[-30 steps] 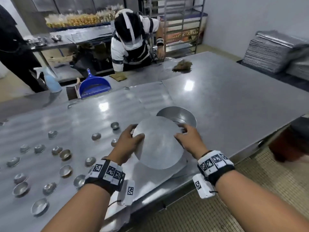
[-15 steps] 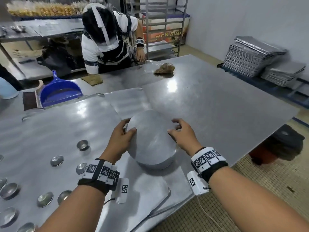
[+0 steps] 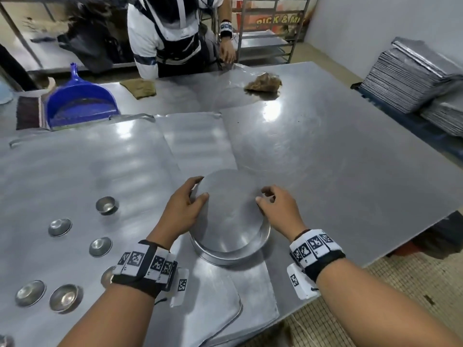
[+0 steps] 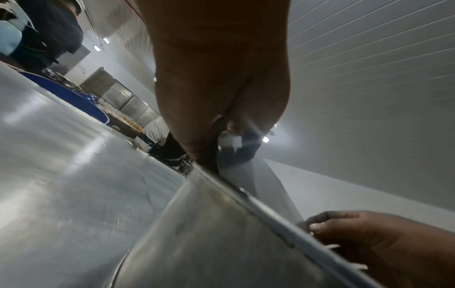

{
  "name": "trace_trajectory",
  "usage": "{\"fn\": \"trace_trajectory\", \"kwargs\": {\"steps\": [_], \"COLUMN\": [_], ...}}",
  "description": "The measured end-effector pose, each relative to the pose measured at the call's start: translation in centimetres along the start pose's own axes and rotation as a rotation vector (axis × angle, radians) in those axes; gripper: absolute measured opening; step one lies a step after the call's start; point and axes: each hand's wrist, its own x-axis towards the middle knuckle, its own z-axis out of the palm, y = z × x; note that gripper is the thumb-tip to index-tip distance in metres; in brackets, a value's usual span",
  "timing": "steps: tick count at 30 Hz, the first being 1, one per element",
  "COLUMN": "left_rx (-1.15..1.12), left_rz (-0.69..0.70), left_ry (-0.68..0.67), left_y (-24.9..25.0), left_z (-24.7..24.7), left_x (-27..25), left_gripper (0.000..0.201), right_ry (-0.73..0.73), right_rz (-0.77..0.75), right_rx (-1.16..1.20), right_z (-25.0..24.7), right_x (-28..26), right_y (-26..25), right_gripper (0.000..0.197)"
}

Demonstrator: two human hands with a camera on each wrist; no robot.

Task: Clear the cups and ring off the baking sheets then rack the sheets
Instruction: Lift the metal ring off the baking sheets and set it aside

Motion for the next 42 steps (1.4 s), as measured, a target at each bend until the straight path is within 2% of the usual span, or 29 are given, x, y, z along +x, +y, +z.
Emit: {"fn": "trace_trajectory", "kwargs": {"steps": [3, 9, 15, 22, 25, 28, 32, 36, 40, 42], "left_rx": [0.017, 0.094, 0.08, 0.153, 0.178, 0.335, 0.554, 0.844, 0.813, 0.804], "left_rz": [-0.061, -0.207, -0.31, -0.391, -0.419, -0.429, -0.467, -0.356, -0.167, -0.124], "left_ry": [-0.004, 0.045, 0.137, 0.256, 0.259, 0.2, 0.229, 0.25, 0.424, 0.508], "left_y": [0.1, 1.8, 3.9, 5.0, 5.4, 5.1, 4.3, 4.5, 3.8, 2.8], "left_z": [0.1, 0.7, 2.8, 5.7, 6.1, 6.8, 8.3, 8.9, 8.9, 9.0], "left_x": [-0.1, -1.2, -3.0, -5.6, -5.9, -5.5, -4.5, -4.4, -5.7, -6.7], "left_gripper": [0.038, 0.035, 0.032, 0.037, 0.041, 0.048, 0.054, 0.046, 0.035, 0.032], "right_ry": [-0.091, -0.287, -0.397, -0.386, -0.379, -0.386, -0.408, -0.411, -0.414, -0.421], "right_rz": [-0.002, -0.101, -0.185, -0.315, -0.341, -0.361, -0.369, -0.369, -0.368, -0.365], "right_rx": [0.107, 0.168, 0.237, 0.201, 0.196, 0.19, 0.165, 0.171, 0.177, 0.193], "right_z": [0.5, 0.1, 0.0, -0.7, -0.6, -0.6, -0.9, -0.9, -0.9, -0.9], "right_x": [1.1, 2.2, 3.8, 4.8, 4.8, 4.9, 5.0, 5.1, 5.3, 5.4], "right_y": [1.2, 3.3, 5.8, 7.4, 7.6, 7.4, 7.1, 7.5, 7.7, 7.6], "right_gripper": [0.029, 0.035, 0.031, 0.028, 0.026, 0.027, 0.029, 0.03, 0.028, 0.028]}}
